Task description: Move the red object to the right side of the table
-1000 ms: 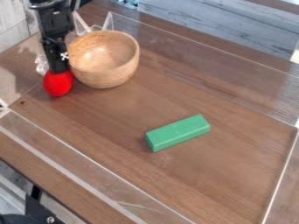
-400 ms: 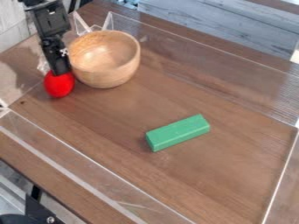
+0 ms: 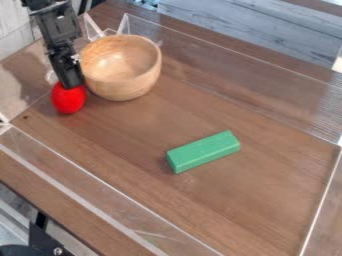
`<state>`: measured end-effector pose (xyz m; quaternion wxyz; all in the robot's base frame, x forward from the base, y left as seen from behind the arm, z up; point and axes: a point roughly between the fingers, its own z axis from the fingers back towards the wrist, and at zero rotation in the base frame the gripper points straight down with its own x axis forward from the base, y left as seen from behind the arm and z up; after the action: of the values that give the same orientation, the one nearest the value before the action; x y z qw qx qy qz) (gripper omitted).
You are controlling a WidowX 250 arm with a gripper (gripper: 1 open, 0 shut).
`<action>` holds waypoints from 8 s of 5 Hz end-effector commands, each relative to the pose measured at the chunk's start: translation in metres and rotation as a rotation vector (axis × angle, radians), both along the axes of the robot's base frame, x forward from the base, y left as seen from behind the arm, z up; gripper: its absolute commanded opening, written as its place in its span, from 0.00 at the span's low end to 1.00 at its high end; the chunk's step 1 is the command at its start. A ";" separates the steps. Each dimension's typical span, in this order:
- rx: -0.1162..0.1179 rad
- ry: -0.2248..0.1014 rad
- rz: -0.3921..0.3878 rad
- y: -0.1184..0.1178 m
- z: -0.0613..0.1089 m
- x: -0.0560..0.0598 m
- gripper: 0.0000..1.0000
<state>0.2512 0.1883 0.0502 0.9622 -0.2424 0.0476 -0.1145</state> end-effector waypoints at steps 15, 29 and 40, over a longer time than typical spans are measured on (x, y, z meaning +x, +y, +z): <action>0.050 0.027 0.193 -0.109 0.082 0.012 0.00; 0.152 -0.073 -0.046 -0.223 0.101 -0.037 0.00; 0.218 -0.148 0.001 -0.170 0.095 -0.060 0.00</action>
<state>0.1886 0.0160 0.1422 0.9832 -0.1308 -0.0031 -0.1275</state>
